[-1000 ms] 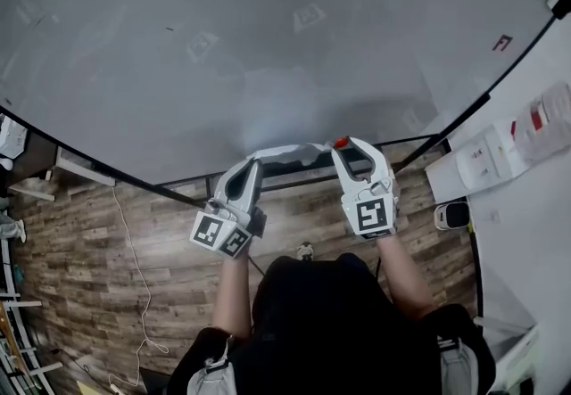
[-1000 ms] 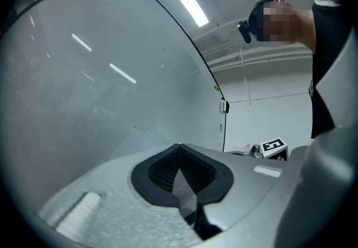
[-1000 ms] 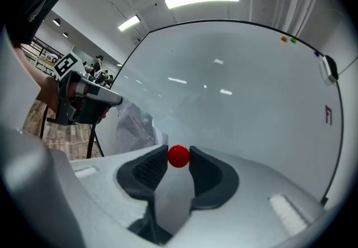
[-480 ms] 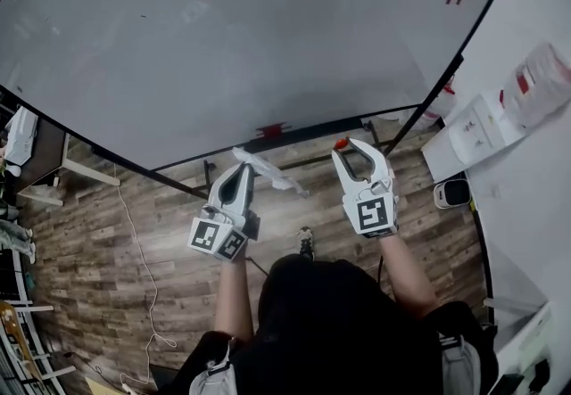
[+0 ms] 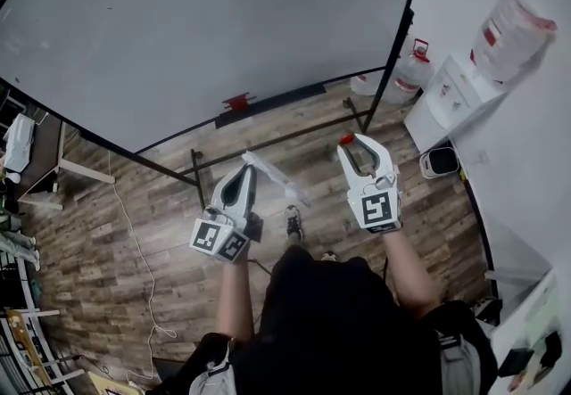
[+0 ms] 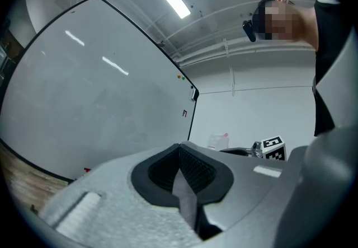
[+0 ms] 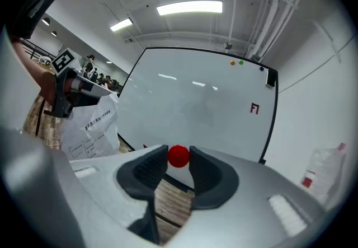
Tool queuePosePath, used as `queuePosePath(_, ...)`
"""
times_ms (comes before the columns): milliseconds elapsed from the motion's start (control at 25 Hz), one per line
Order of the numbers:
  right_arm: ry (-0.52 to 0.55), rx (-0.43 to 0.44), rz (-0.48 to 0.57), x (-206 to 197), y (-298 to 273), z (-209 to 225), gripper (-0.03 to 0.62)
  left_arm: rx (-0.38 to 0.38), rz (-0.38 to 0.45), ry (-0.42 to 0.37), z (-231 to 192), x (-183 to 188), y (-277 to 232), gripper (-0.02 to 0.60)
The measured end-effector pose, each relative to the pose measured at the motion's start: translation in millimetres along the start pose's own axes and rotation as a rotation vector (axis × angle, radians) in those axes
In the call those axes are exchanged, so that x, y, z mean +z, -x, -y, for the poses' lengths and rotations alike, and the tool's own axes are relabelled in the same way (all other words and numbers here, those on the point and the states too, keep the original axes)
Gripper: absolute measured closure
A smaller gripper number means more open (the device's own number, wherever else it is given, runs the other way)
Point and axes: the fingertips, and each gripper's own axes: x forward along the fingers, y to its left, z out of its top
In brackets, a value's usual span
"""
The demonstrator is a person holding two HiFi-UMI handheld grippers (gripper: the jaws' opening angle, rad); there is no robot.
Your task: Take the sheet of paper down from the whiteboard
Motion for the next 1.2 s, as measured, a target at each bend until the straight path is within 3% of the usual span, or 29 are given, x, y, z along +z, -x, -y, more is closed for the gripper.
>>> queuePosePath(520,-0.061,-0.065,0.012,-28.8,71.2,37.5,0.470,-0.056,-0.034,-0.068,85.8,-7.6,-5.7,0.572)
queuePosePath(1200,-0.099,-0.092,-0.008,-47.5,82.2,47.0,0.471,-0.087,-0.048,-0.077,94.9,-10.6,-22.0,0.572)
